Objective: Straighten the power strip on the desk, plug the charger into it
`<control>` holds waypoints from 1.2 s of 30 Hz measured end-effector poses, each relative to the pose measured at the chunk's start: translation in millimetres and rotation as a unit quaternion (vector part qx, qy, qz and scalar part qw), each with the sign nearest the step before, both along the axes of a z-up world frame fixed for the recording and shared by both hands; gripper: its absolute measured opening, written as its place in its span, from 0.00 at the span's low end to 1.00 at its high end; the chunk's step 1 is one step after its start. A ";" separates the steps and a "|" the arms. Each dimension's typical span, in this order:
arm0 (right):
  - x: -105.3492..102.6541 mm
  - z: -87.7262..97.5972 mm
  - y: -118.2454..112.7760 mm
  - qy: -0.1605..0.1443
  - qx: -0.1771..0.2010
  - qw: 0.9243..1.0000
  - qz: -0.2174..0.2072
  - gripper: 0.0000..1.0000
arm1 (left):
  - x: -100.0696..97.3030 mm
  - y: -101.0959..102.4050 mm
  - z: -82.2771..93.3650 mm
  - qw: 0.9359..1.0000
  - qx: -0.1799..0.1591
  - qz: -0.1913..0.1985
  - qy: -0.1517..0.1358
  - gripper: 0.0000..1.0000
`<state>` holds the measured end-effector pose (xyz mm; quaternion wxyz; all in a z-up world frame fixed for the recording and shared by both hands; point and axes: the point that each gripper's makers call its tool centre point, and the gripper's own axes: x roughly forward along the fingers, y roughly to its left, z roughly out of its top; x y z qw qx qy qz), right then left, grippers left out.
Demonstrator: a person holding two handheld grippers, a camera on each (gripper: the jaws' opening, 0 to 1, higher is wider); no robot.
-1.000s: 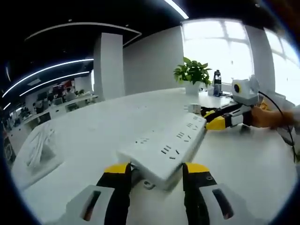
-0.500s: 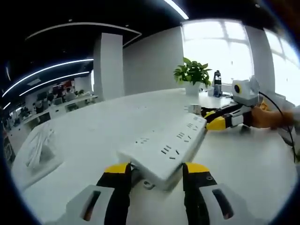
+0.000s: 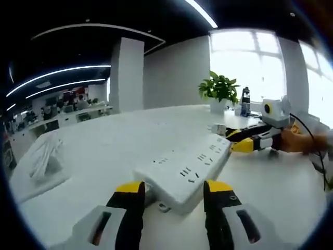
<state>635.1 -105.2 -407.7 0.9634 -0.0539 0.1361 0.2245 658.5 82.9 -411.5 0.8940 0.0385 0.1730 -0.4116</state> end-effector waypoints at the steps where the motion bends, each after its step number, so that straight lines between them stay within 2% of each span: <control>1: 0.0 0.7 -0.7 -0.001 0.001 1.000 -0.001 0.31 | -0.5 0.4 0.3 1.000 -0.001 0.003 0.000 0.47; 9: -1.8 5.8 -1.5 -0.012 -0.004 1.000 0.007 0.38 | -10.9 1.8 4.5 1.000 -0.004 0.012 -0.023 0.53; 15: -4.7 7.6 -0.1 -0.013 -0.003 1.000 0.017 0.42 | -20.2 2.7 10.8 0.999 0.001 0.012 -0.042 0.61; 20: -11.0 11.1 9.2 -0.019 0.005 0.999 0.044 0.48 | -25.8 1.9 18.6 0.999 -0.007 0.010 -0.053 0.64; 22: -16.8 15.9 16.1 -0.026 0.014 0.998 0.057 0.52 | -30.1 0.7 23.0 0.998 -0.010 0.011 -0.062 0.70; 29: -23.3 23.0 22.5 -0.035 0.019 0.997 0.071 0.54 | -38.0 -2.7 24.8 0.997 -0.017 0.013 -0.069 0.74; 36: -31.2 27.8 29.9 -0.038 0.026 0.995 0.092 0.64 | -45.3 -4.9 28.3 0.997 -0.023 0.014 -0.074 0.80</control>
